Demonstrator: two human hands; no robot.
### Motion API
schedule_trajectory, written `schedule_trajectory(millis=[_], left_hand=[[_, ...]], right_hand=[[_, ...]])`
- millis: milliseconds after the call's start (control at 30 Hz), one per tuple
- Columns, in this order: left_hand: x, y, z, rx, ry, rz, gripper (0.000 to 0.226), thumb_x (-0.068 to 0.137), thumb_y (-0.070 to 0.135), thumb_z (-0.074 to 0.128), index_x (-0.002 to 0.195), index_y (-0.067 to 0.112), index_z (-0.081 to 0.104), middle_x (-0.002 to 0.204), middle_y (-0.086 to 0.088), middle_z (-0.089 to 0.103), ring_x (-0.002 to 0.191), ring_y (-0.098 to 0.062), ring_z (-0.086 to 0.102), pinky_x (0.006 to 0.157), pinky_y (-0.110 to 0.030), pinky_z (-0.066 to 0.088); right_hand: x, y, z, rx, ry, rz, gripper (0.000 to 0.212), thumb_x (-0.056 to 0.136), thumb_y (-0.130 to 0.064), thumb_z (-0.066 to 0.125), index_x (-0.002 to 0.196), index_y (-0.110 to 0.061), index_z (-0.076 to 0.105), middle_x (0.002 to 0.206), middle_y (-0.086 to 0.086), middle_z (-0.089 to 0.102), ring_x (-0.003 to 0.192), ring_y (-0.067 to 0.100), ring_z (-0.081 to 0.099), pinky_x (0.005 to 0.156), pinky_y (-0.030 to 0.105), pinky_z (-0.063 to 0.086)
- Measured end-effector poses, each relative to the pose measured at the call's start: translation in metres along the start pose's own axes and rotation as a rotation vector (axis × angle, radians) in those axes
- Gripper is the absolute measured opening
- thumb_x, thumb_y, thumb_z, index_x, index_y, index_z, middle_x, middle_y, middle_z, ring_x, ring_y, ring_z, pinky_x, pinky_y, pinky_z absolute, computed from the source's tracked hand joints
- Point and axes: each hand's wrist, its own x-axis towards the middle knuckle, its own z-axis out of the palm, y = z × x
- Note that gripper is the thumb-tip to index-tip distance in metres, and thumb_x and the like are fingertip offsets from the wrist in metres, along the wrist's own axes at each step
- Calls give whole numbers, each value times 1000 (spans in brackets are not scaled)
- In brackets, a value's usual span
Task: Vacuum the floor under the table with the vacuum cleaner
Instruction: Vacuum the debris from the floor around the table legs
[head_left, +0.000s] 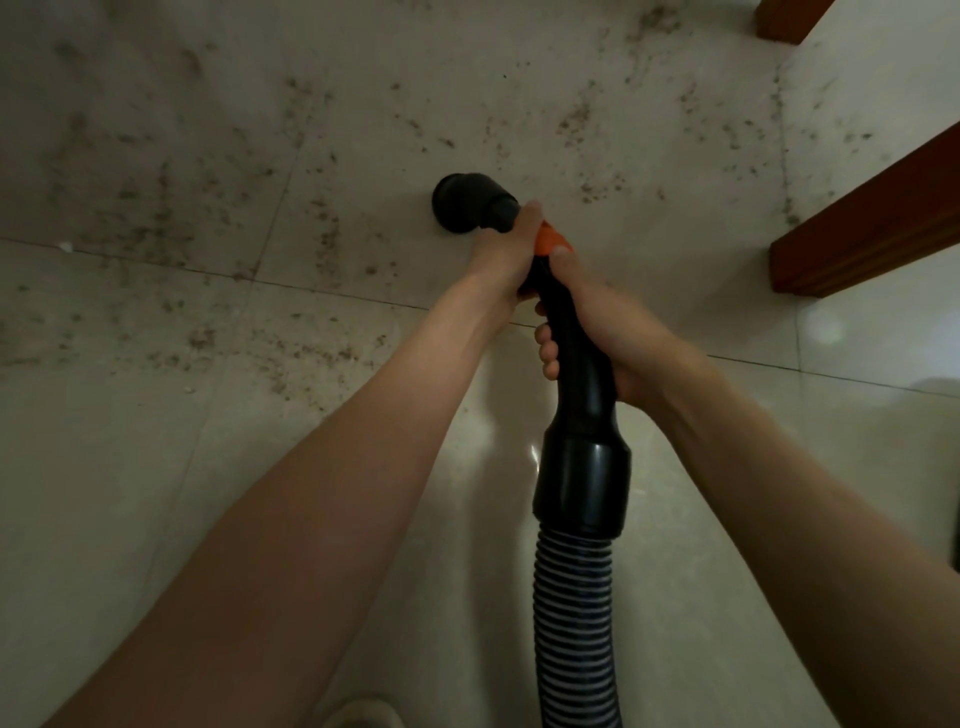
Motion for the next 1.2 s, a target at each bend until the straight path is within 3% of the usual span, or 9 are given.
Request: schedule_trajectory(millis=[133,333,400,567,700,800,1000,1200], left_hand=[[-4,-8,5,69,-17,-10,27,96,29,50,78,10,47,74,-5,54,62,-16,54,52,-25,45],[-25,-19,22,99,-48,-47,37,95,31,51,114,-1,52,88,-12,57,73,-23,57,59,-29,46],[-36,-23,26,93,-69,-58,33,96,30,50,110,1,52,83,-11,57,76,-24,57,65,-31,49],[-62,-37,34,78,-93,-98,28,97,27,47,77,8,47,75,-7,54,67,-18,54,62,-29,48],[-80,-53,41,49,-122,-132,27,97,30,47,92,4,52,81,-9,57,75,-21,59,73,-34,54],[-91,-65,41,50,-149,-152,31,97,34,47,86,6,54,84,-10,61,80,-21,61,85,-36,54],[-105,-69,39,14,-131,-168,32,97,31,47,79,6,55,81,-9,59,75,-20,59,83,-35,53],[-105,-66,30,29,-75,-157,36,96,33,50,106,-1,56,87,-11,60,79,-22,60,83,-36,54]], right_hand=[[-9,4,-8,20,-6,16,43,96,-49,46,88,-7,52,54,5,51,40,14,49,39,22,44],[-30,13,-24,23,18,31,44,96,-47,47,92,-5,54,52,4,50,40,14,48,38,23,44],[-40,15,-30,25,22,44,44,96,-47,47,92,-3,53,53,6,49,39,14,47,37,23,43],[-68,18,-45,-60,11,62,43,97,-46,44,89,-4,48,53,6,48,38,13,45,36,21,42],[-88,28,-61,-141,1,91,45,97,-49,43,91,-5,49,54,6,49,38,12,46,36,20,43],[-100,36,-70,-162,-1,109,45,96,-49,45,90,-5,51,53,5,51,39,13,48,37,22,44],[-110,40,-71,-179,-21,126,47,94,-52,47,93,-5,53,53,4,52,40,12,48,38,22,44],[-106,40,-62,-183,-39,131,48,95,-52,45,93,-5,52,54,4,52,40,12,48,38,21,43]])
